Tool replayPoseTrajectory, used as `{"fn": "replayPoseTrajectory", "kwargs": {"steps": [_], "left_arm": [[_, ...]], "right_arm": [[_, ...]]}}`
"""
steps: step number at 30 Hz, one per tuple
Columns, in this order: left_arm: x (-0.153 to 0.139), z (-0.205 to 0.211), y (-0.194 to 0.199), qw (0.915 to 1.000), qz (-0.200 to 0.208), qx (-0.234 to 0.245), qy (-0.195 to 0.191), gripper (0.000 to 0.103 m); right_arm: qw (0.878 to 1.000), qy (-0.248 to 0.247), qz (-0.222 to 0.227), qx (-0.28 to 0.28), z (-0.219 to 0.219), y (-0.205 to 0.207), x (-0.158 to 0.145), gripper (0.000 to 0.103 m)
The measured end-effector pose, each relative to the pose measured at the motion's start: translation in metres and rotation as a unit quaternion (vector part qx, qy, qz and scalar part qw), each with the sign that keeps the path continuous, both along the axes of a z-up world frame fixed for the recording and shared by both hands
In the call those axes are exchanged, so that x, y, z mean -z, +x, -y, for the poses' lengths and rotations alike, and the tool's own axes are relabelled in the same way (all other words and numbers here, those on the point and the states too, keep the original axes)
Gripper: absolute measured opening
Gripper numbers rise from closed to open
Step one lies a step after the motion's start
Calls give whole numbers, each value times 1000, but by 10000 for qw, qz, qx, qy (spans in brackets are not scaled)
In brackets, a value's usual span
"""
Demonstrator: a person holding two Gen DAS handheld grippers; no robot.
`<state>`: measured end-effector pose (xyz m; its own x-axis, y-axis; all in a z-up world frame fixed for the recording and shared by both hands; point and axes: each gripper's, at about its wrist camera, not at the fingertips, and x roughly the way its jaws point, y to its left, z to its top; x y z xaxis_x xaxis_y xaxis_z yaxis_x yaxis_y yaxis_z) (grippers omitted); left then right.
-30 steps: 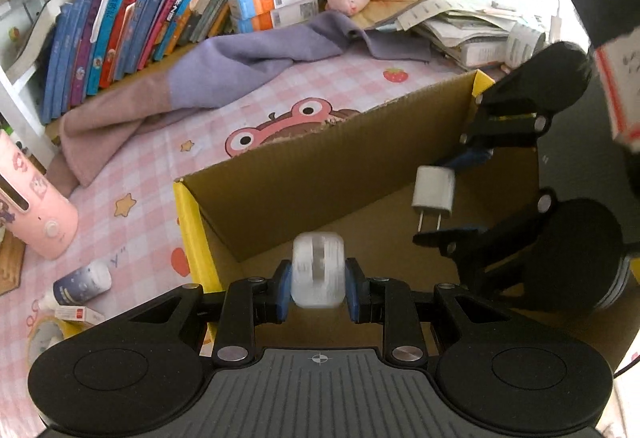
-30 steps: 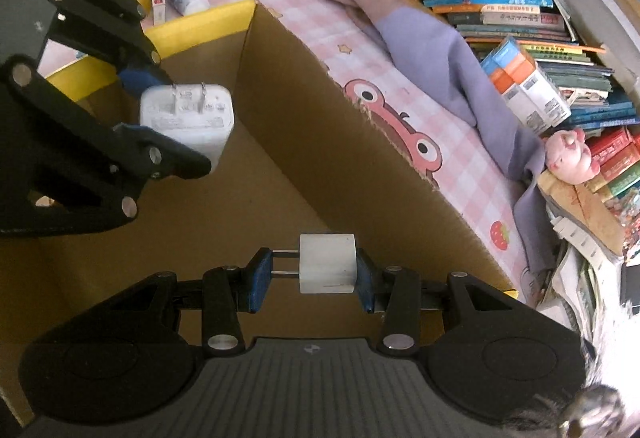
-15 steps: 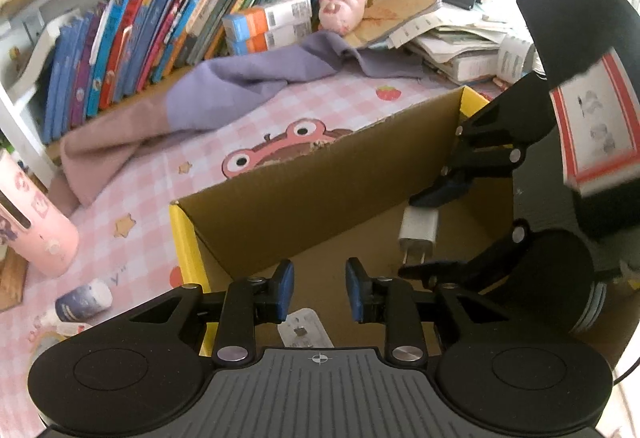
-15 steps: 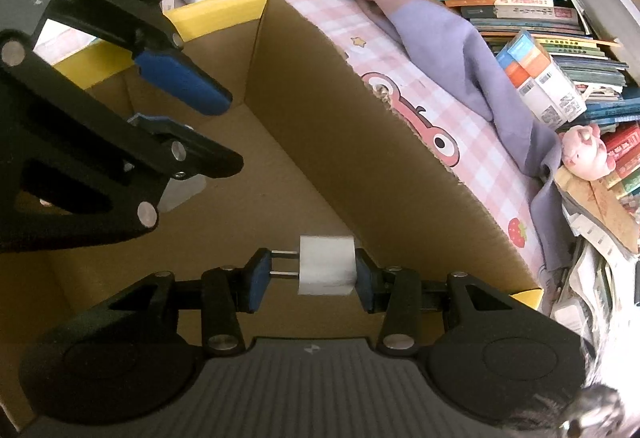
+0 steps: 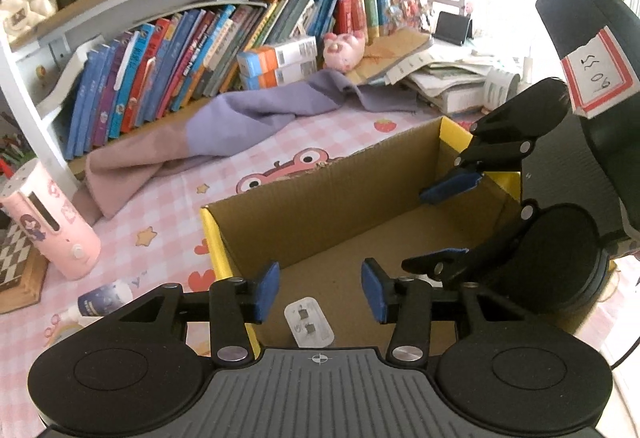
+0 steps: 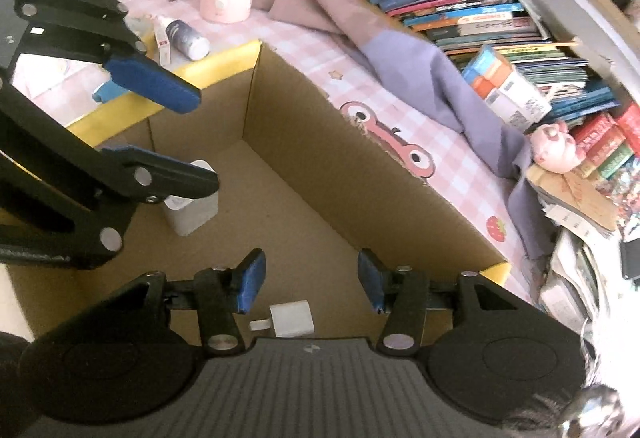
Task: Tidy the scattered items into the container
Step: 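Open the left tool and the right tool to drop both chargers into the box, then withdraw both open tools from the box back toward the table items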
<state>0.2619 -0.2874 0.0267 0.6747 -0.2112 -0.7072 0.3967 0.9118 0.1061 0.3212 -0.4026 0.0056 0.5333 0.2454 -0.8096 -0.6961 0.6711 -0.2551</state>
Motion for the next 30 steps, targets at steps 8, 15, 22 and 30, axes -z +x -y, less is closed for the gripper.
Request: {"fn": "replayPoseTrajectory", "kwargs": {"steps": [8, 15, 22, 30], "left_arm": [[-19, -7, -40, 9989, 449, 48, -119, 68], [-33, -25, -69, 9970, 707, 29, -320, 73], [-37, -56, -103, 9946, 817, -165, -621, 83], [-38, -86, -143, 9924, 806, -336, -869, 83]], "right_arm": [[9971, 424, 308, 552, 7, -31, -22, 48], [9900, 834, 600, 965, 9, -67, -44, 48], [9810, 1160, 790, 1336, 8, -103, -57, 48], [9677, 1431, 882, 1877, 3, -153, -63, 48]]}}
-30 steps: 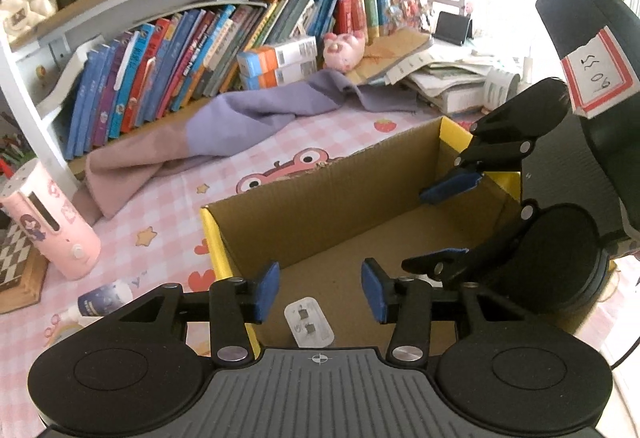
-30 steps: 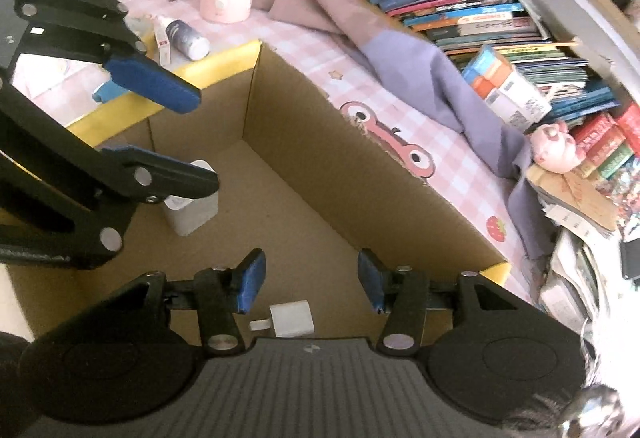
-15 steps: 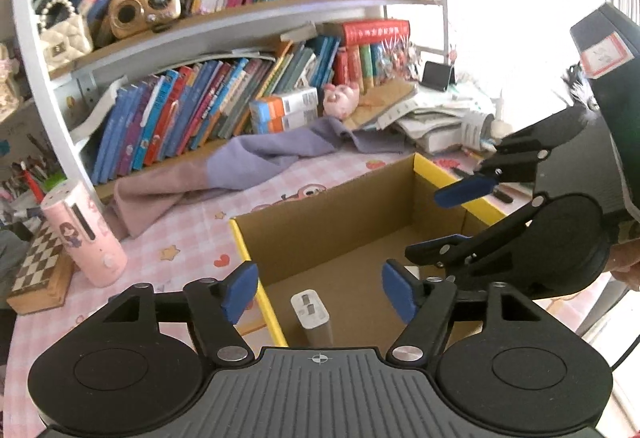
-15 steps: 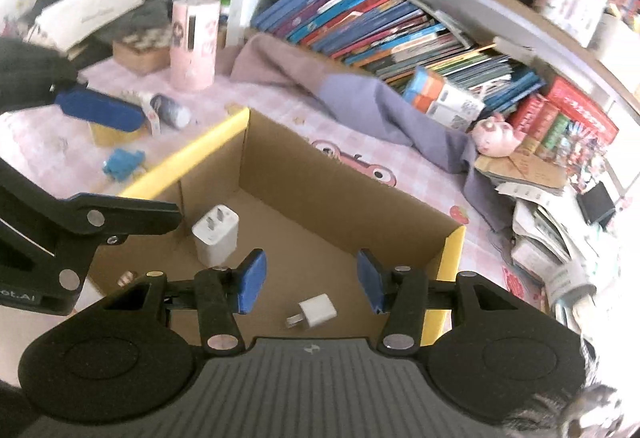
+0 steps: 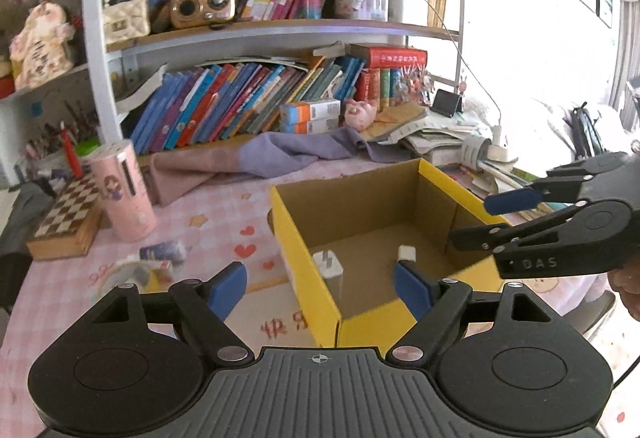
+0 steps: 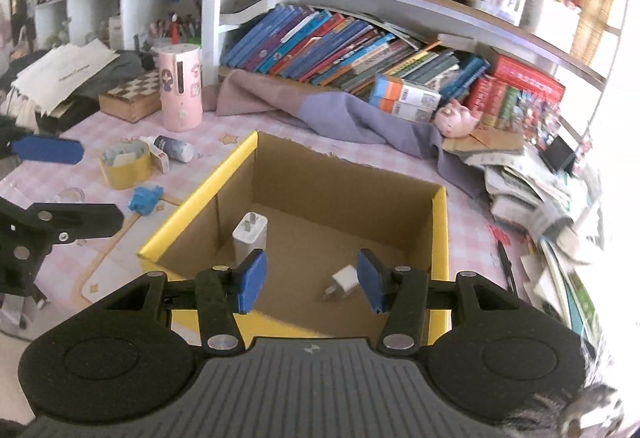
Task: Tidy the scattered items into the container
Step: 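Withdraw both open tools from the box back toward the table items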
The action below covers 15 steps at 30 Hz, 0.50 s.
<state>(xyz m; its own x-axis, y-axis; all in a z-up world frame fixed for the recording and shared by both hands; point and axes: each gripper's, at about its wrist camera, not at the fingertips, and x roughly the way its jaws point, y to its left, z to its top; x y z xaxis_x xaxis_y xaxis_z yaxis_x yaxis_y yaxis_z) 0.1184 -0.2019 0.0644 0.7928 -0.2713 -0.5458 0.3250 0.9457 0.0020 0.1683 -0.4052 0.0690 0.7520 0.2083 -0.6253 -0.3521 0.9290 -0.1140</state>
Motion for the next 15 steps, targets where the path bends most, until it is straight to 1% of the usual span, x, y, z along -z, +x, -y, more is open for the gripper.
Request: {"fn": "replayPoseTrajectory", "kwargs": {"steps": [4, 9, 13, 15], "left_arm": [[3, -16, -22, 10000, 9, -74, -67, 83], [12, -41, -44, 9995, -118, -225, -176, 83], [20, -59, -60, 9989, -175, -353, -256, 83], [23, -67, -68, 9988, -186, -378, -236, 83]], "right_arm": [[9996, 124, 66, 237, -8, -26, 0, 48], [9981, 200, 233, 542, -21, -61, 1, 48], [9964, 220, 289, 770, -31, -85, 7, 48], [9955, 219, 277, 880, -36, -95, 11, 48]]}}
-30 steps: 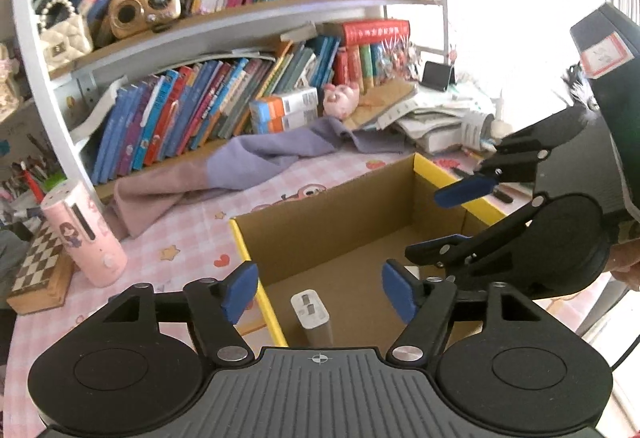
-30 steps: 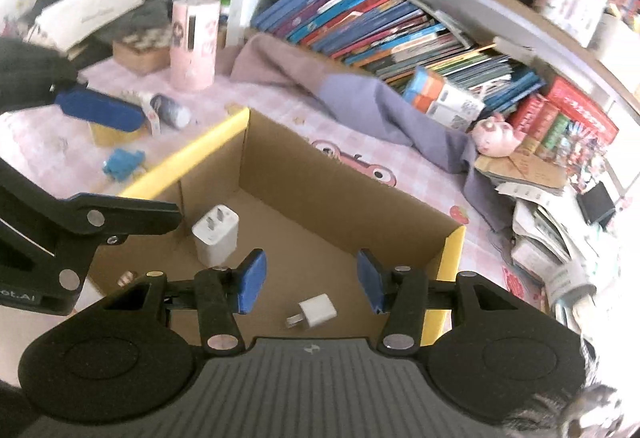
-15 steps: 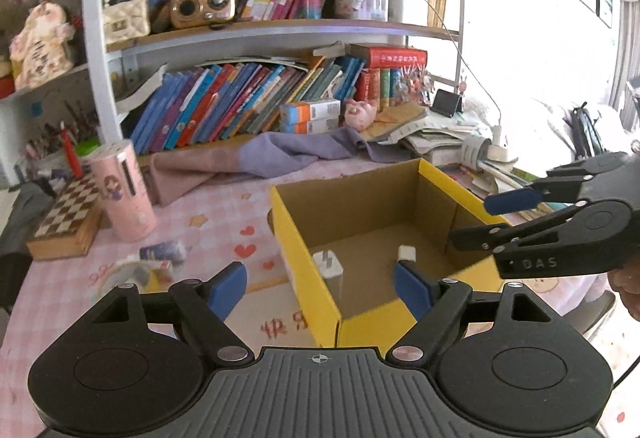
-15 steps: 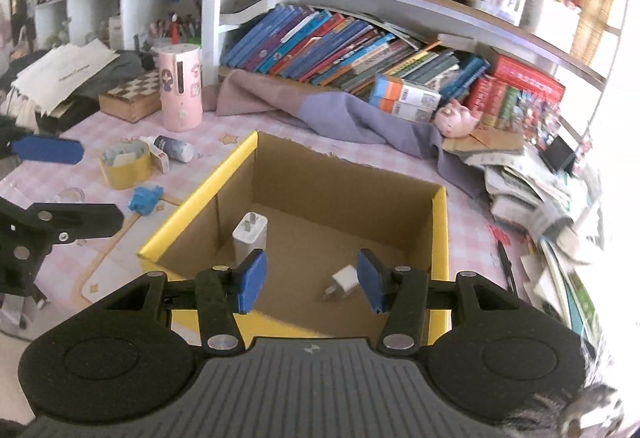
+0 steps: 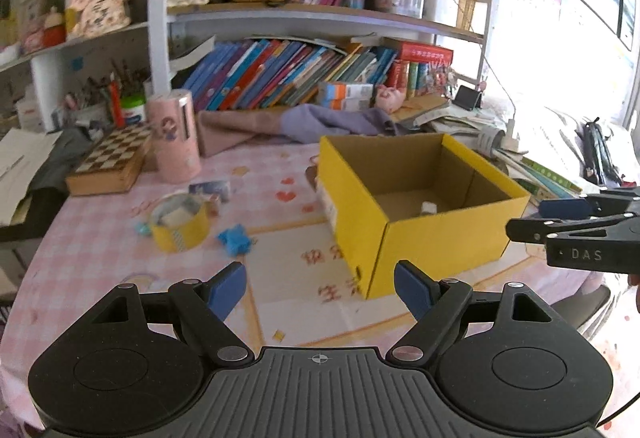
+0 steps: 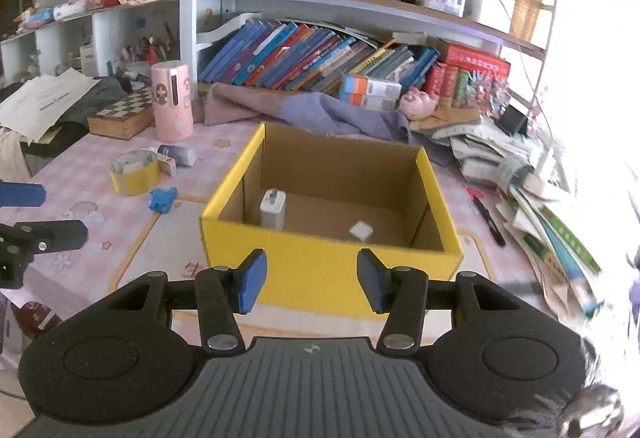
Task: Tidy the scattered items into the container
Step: 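Withdraw both open tools from the box back toward the table items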
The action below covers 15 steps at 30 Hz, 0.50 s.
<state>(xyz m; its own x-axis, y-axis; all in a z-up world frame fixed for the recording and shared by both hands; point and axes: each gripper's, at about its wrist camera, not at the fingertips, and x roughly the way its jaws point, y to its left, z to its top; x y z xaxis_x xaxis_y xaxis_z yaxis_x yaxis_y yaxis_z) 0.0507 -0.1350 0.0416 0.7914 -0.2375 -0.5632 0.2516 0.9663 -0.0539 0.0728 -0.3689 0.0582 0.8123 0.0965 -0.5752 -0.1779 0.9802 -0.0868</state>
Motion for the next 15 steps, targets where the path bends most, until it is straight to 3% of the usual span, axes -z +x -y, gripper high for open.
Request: {"fn": "replayPoseTrajectory", "kwargs": {"steps": [15], "left_arm": [[21, -33, -37, 9994, -91, -192, 259, 87]], "right_arm": [[9988, 74, -203, 430, -40, -52, 34, 51]]}}
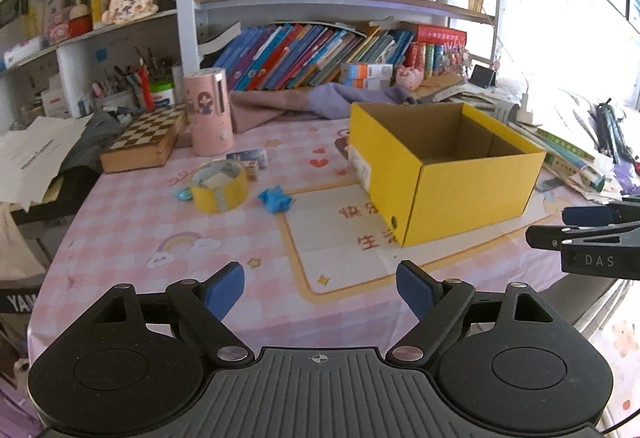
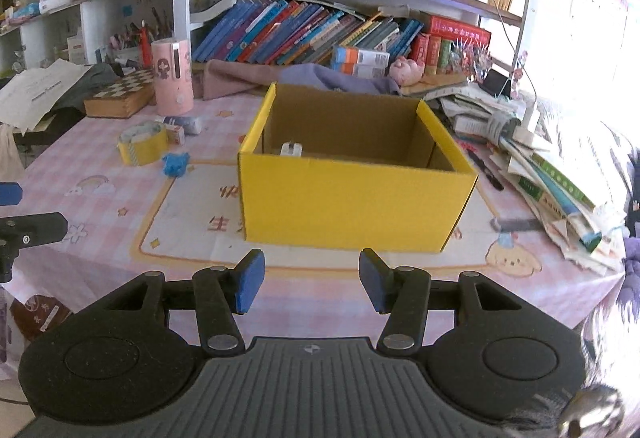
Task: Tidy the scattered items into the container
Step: 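Withdraw both open tools from the box back toward the table items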
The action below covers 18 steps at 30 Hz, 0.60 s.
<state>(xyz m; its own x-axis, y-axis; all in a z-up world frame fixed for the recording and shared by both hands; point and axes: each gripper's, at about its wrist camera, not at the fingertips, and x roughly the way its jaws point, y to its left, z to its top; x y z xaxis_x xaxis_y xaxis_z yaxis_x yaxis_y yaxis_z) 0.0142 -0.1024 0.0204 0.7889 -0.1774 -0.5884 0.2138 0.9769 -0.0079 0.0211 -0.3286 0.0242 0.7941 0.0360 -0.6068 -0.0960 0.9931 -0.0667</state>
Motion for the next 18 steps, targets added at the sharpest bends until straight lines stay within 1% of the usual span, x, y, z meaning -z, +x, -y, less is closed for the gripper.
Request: {"fn": "replayPoseTrajectory", "kwargs": {"steps": [8, 18], "left_arm": [[10, -15, -16, 9997, -131, -213, -50, 87], [18, -28, -24, 9990, -210, -387, 49, 87]], "right_arm": [[9994, 223, -166, 205, -18, -16, 18, 52], [9996, 173, -202, -102, -41, -19, 22, 55]]}}
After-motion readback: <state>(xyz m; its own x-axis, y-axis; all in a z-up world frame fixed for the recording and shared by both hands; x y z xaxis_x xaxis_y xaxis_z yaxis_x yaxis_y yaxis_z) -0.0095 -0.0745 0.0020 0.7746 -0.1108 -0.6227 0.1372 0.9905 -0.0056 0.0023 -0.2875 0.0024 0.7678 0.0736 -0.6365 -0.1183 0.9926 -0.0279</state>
